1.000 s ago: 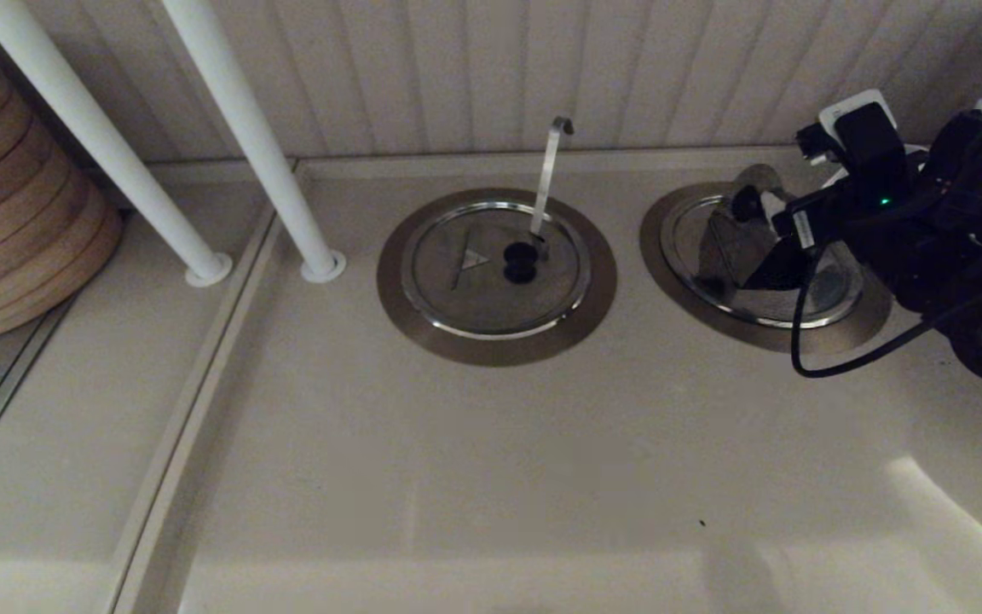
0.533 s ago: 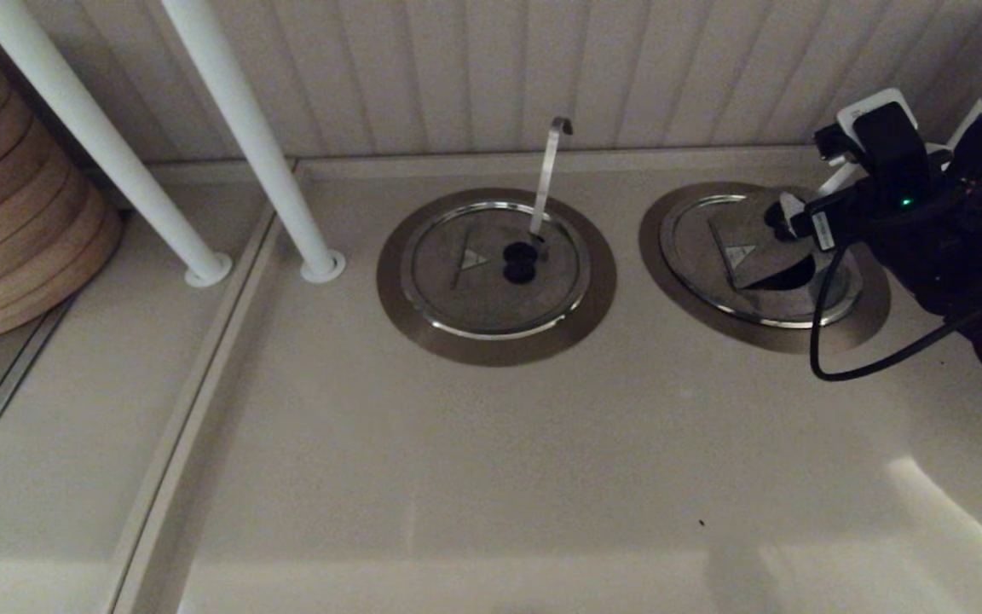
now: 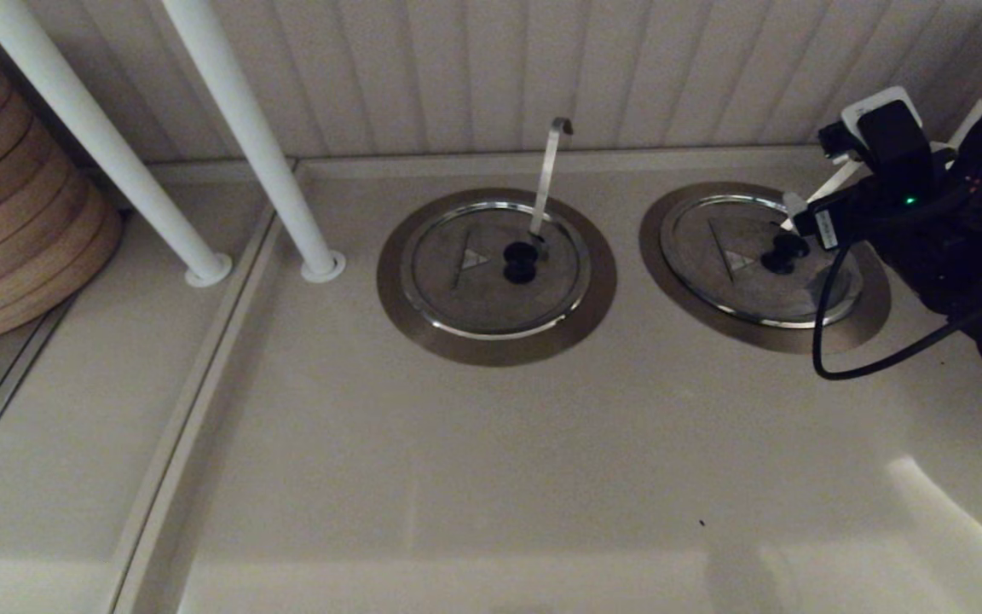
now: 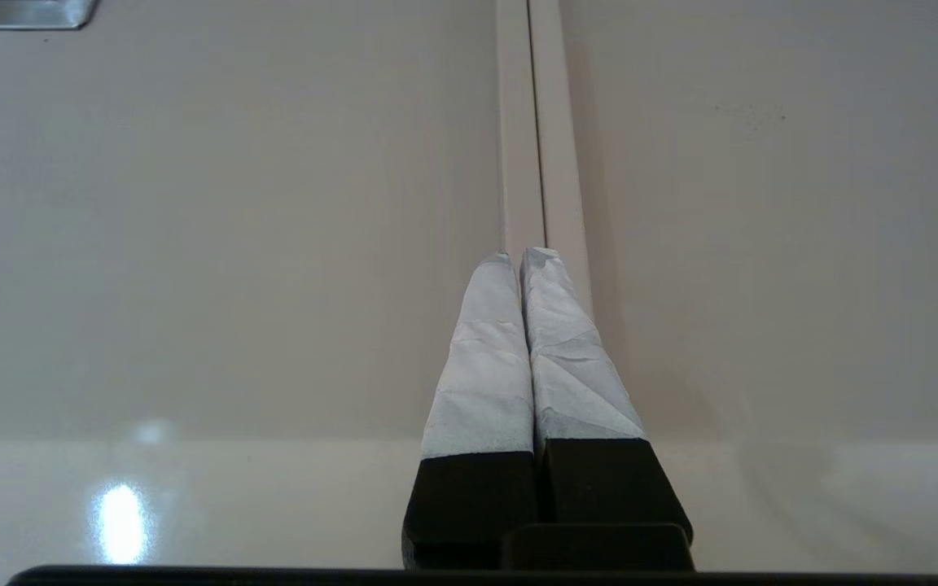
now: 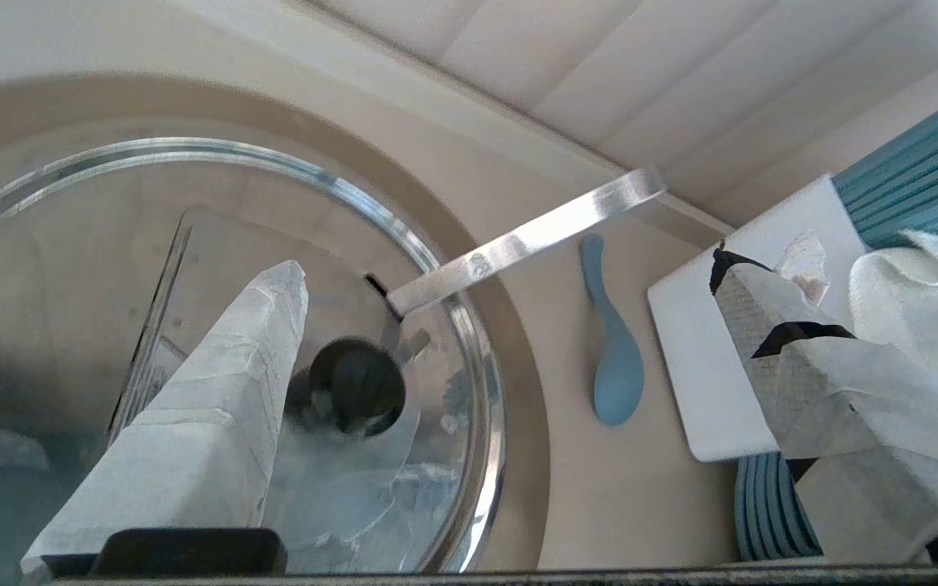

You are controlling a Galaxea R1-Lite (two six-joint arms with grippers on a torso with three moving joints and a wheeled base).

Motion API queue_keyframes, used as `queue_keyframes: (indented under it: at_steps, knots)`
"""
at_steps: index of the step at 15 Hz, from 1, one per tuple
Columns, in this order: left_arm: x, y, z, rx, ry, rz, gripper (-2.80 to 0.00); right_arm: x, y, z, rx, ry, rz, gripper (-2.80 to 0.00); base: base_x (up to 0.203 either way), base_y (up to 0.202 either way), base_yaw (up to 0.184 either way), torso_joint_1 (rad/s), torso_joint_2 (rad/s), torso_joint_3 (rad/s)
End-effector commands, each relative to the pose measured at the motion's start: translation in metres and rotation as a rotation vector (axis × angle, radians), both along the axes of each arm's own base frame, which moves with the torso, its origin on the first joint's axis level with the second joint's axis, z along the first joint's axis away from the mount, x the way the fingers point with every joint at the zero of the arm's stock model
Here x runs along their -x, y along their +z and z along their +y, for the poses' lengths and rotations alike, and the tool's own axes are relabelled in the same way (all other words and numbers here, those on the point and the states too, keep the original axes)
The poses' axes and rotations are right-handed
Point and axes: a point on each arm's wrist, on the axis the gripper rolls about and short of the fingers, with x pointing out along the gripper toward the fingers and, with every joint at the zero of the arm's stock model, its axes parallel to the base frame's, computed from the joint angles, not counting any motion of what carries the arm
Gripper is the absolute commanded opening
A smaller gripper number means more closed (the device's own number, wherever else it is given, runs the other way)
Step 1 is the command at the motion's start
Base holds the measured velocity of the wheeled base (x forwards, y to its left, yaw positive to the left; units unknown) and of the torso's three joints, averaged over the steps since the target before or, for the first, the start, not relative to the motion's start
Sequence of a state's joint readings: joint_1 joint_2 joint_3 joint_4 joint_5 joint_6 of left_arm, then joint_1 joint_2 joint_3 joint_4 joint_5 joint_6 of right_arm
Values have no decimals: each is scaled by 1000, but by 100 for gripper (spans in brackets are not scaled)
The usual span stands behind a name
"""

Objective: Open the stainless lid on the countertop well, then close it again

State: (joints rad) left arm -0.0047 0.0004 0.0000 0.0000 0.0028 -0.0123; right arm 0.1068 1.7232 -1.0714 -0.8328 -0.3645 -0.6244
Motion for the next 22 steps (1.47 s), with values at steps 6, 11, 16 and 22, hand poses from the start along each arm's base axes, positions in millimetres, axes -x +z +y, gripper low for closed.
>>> queue_keyframes:
  at_steps: [6,11,16,22]
  knots:
    - [0,0,0,0,0,2,-280,26,33,-3,-79,0,-55,-280,0,0,0,0,0,0]
    - [0,0,0,0,0,1,-280,118,65,-16,-344,51,79,-280,0,0,0,0,0,0]
    - [0,0,0,0,0,1,-280,253,63,-20,-531,155,193,-280,0,0,0,0,0,0]
    - [0,0,0,0,0,1,-280,399,15,-36,-481,45,31,-280,0,0,0,0,0,0]
